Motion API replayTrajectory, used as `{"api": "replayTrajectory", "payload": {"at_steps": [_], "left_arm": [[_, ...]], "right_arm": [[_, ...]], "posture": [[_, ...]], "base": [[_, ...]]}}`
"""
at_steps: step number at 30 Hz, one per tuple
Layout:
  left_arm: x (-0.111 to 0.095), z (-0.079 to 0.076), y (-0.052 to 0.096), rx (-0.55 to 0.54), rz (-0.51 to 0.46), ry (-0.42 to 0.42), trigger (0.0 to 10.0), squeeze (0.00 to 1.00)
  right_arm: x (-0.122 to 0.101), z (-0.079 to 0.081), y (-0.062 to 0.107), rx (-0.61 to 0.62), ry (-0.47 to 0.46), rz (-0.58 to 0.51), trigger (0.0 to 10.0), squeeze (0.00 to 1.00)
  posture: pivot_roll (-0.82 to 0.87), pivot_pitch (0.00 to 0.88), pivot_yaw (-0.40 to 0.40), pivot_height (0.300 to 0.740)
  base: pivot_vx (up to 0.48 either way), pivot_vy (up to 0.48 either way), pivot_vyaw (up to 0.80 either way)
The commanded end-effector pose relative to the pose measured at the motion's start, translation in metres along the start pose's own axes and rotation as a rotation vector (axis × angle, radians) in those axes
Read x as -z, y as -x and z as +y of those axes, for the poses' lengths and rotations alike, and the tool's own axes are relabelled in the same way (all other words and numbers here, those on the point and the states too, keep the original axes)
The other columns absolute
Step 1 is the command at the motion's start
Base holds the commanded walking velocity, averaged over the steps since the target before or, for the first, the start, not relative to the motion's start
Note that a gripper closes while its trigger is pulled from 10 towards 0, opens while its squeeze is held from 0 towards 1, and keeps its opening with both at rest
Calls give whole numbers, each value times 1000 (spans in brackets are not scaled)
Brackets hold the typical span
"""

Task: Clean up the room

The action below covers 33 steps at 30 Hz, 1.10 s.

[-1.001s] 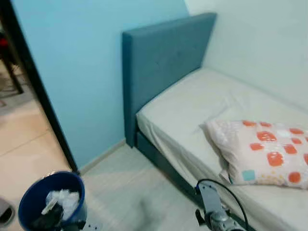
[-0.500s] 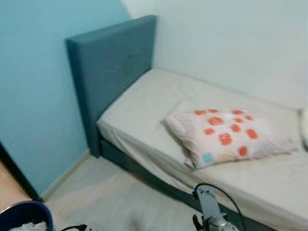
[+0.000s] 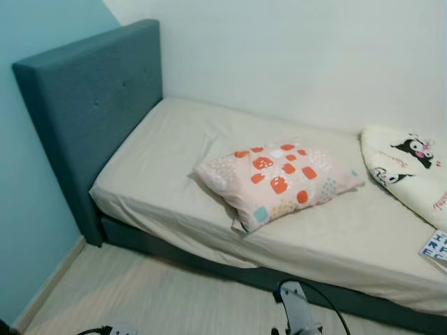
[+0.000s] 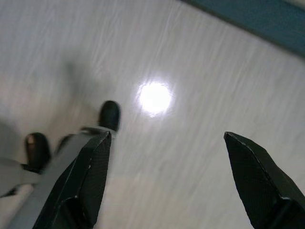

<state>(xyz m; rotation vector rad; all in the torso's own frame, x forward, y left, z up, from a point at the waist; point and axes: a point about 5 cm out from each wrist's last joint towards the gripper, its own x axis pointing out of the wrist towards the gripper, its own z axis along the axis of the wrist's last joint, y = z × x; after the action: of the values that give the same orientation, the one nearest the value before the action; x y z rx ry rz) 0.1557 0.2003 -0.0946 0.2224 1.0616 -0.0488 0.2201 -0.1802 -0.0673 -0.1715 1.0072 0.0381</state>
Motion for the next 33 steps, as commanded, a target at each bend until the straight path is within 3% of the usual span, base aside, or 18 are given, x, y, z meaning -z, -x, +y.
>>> {"api": "replayTrajectory", "payload": {"at_steps": [1, 10, 22, 26, 33], "left_arm": [[-9, -14, -2, 27, -11, 13, 10000, 0], [-28, -41, -3, 71, -59, 11, 10000, 0], [-33, -48, -3, 84, -85, -5, 10000, 0], [-36, -14, -4, 52, -108, 2, 10000, 0], [-50, -7, -4, 43, -163, -9, 10000, 0]], "right_arm": [[4, -4, 0, 8, -5, 14, 10000, 0], [3, -5, 0, 22, 7, -10, 10000, 0], [4, -6, 1, 35, 13, -15, 10000, 0], [2, -7, 1, 41, 17, -24, 10000, 0], [0, -8, 1, 43, 17, -33, 10000, 0]], "posture": [[18, 69, -52, 740], [19, 73, -49, 740], [21, 78, -45, 740], [21, 79, -44, 740], [18, 81, -41, 740]], "base": [[0, 0, -750], [204, 0, -474], [476, 0, -576], [480, 0, 0], [478, 0, 0]]}}
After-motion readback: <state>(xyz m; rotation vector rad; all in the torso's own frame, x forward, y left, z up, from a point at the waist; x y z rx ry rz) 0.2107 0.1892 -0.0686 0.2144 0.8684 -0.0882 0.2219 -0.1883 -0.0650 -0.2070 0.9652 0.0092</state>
